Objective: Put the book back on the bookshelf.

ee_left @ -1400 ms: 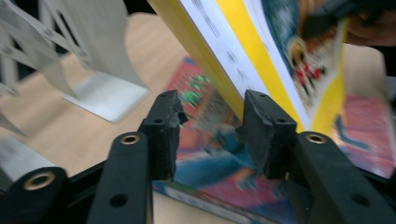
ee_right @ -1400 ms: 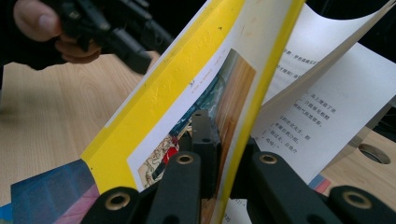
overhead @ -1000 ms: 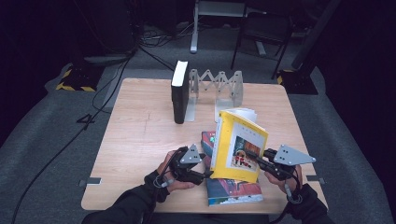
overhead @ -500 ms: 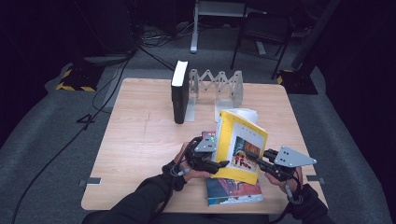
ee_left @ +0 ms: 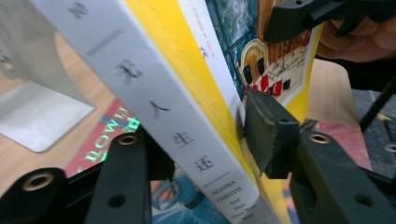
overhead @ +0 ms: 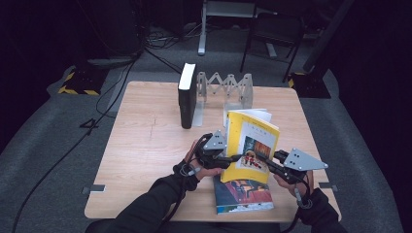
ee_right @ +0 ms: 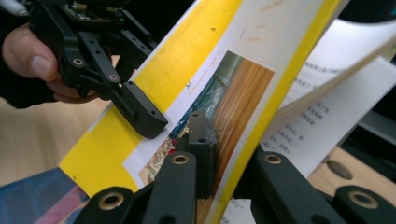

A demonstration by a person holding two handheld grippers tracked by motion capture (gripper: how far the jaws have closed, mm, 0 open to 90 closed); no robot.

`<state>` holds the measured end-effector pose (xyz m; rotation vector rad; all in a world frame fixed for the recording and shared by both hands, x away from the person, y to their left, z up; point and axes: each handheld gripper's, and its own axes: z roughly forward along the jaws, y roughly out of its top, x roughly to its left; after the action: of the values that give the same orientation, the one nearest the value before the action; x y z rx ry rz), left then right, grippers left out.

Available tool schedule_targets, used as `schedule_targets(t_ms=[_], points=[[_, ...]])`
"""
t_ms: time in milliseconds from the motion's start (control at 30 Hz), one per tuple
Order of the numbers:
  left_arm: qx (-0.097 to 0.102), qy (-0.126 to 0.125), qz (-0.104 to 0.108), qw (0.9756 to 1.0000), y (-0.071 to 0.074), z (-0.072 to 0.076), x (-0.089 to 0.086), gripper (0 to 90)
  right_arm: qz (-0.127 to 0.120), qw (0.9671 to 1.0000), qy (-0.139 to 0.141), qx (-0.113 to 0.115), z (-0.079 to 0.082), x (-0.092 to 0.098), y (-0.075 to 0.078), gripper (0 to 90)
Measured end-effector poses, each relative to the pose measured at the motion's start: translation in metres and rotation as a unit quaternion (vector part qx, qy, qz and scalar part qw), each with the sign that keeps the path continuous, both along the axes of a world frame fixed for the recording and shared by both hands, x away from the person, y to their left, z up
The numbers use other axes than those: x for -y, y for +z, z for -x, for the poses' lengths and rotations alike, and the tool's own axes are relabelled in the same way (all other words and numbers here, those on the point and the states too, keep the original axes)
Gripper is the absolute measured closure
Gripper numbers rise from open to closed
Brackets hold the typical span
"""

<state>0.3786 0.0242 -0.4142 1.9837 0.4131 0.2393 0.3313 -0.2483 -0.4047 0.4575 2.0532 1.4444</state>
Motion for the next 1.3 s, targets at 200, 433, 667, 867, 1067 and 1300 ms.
schedule_targets(t_ms=[200,433,667,867,1067,1300], points=[[0.025,0.028,0.008,0.9993,0.006,0.001,-0.015,69.1,-0.006,0.9996,-0.021,0.018,-0.001,-0.012,0.003,81.7],[0.031,0.011,0.01,0.9994,0.004,0.009,-0.024,73.7,-0.03,0.9972,-0.065,0.019,-0.002,0.002,0.004,70.0],[0.04,-0.016,0.014,0.999,0.002,0.016,-0.02,74.9,-0.03,0.9971,-0.067,-0.02,-0.013,0.008,-0.002,49.8],[0.04,-0.012,0.021,0.9989,0.001,0.017,-0.019,74.8,-0.046,0.997,-0.058,-0.022,-0.017,0.004,-0.006,46.1],[0.045,-0.002,0.029,0.9986,-0.001,0.02,-0.014,73.7,-0.061,0.9961,-0.058,-0.024,-0.019,0.005,-0.008,48.2],[0.045,-0.008,0.052,0.9976,0.01,0.019,-0.009,69.3,-0.063,0.996,-0.057,-0.025,-0.017,0.007,-0.007,50.0]])
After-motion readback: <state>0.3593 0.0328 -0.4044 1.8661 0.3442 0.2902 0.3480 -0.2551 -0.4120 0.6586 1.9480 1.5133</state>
